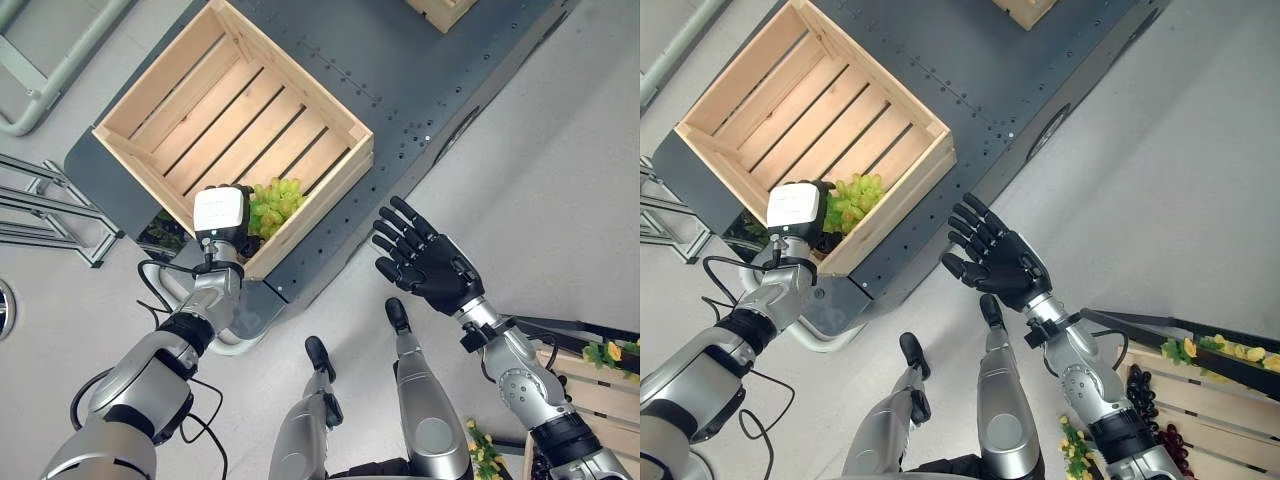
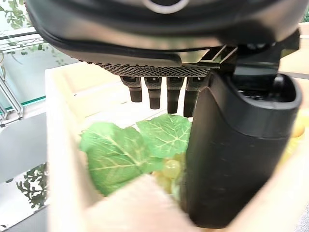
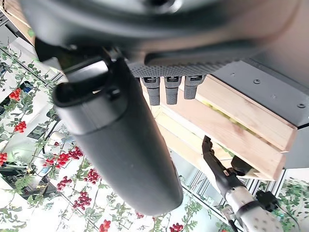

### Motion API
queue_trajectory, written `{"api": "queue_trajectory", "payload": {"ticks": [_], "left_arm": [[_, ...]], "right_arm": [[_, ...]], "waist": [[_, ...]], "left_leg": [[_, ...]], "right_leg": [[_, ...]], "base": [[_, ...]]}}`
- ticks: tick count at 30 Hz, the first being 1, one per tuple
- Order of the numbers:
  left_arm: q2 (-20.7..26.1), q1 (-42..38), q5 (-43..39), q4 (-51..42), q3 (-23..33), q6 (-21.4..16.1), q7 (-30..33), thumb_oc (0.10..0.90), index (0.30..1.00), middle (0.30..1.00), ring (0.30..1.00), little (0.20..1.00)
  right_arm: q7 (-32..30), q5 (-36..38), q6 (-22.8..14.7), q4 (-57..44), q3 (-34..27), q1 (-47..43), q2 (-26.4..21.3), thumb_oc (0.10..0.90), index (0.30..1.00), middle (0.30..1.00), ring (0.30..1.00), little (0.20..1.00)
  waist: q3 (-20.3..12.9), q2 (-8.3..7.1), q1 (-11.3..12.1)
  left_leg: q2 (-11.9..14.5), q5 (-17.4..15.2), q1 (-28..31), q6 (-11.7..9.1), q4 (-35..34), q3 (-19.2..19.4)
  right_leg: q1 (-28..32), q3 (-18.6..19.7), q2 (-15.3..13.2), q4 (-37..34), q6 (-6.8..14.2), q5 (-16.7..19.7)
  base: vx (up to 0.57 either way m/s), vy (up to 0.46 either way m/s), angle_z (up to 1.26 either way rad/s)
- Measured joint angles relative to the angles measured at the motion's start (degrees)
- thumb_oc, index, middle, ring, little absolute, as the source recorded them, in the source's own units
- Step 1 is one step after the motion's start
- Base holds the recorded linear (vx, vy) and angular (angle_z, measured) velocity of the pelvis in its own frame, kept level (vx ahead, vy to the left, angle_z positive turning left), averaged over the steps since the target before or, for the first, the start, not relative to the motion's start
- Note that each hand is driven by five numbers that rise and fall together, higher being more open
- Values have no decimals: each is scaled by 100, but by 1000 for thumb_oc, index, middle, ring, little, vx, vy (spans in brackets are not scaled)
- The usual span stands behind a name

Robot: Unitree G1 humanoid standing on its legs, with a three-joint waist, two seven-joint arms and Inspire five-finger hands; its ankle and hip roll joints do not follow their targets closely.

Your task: Pick up the fruits from the basket on one side to the basket on the other side

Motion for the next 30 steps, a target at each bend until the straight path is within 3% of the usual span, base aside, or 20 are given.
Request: {"api": "queue_trajectory", "payload": {"ticks": [5,8,9,10,11,12,30], "left_arm": [[-51,-213,-6,235,-15,-66,-4,800,900,900,900,900],[-86,-527,-126,657,-159,-153,-100,800,900,900,900,900],[-83,-591,-135,725,-201,-154,-124,747,820,820,820,820],[-77,-692,-176,786,-244,-158,-163,554,531,531,531,531],[-70,-760,-188,849,-272,-158,-205,431,347,347,347,347],[-70,-801,-209,877,-300,-158,-228,400,300,300,300,300],[-22,-923,-108,990,-464,-266,-276,400,300,300,300,300]], "right_arm": [[0,-2,0,6,17,10,42,800,900,900,900,900],[-1,-6,0,24,63,-56,249,800,900,900,900,900],[-1,-6,0,40,80,-80,310,800,900,900,900,900],[-1,-7,-1,102,119,-131,423,800,900,900,900,900],[-4,-6,-1,159,145,-158,504,800,900,900,900,900],[-4,-6,-8,167,176,-167,512,800,900,900,900,900],[-2,-3,-121,195,245,-141,644,800,900,900,900,900]], "waist": [[20,-51,-19],[41,-217,-34],[39,-258,-42],[52,-360,-69],[51,-427,-83],[53,-460,-91],[49,-542,-83]], "left_leg": [[-1,0,-85,-1,35,14],[11,-2,-197,-4,94,22],[13,-3,-232,-5,113,22],[16,-3,-273,-5,130,21],[15,-3,-296,-5,140,21],[15,-3,-308,-5,144,21],[37,-2,-297,-4,162,-2]], "right_leg": [[-104,23,9,62,18,-15],[-211,35,32,94,17,-17],[-239,37,30,104,17,-17],[-288,37,41,131,-2,6],[-320,35,36,170,-9,-2],[-332,34,37,175,-9,-2],[-267,-29,12,178,-12,6]], "base": [[-24,-42,-1],[-24,-59,-1],[-20,-43,0],[-24,-46,1],[0,0,0],[-11,-35,1],[-4,-6,1]]}}
